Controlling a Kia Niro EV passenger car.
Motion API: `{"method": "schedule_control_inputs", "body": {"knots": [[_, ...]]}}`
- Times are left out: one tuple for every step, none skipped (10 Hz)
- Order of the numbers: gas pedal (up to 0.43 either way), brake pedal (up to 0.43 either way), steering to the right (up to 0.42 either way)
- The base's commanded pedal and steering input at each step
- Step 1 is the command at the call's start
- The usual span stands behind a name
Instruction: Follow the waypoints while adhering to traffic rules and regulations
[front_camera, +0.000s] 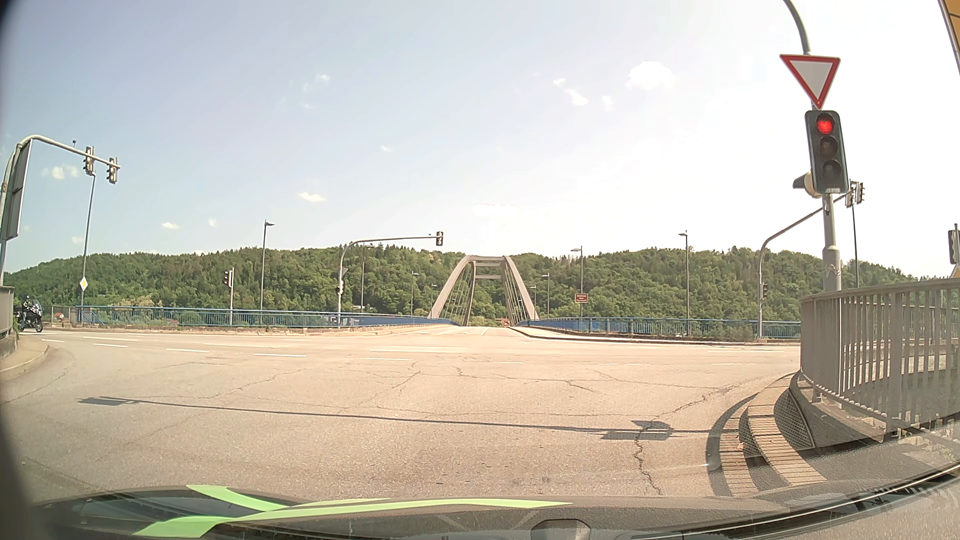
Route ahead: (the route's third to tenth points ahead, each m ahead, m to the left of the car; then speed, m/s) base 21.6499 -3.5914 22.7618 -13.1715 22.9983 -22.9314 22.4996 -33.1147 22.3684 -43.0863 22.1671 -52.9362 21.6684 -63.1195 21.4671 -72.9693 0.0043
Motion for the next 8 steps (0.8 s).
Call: {"method": "schedule_control_inputs", "body": {"knots": [[0.0,0.0,0.028],[0.0,0.0,0.028],[0.0,0.0,0.028],[0.0,0.0,0.027],[0.0,0.0,0.028],[0.02,0.0,0.027],[0.039,0.0,0.027],[0.047,0.0,0.028]]}}
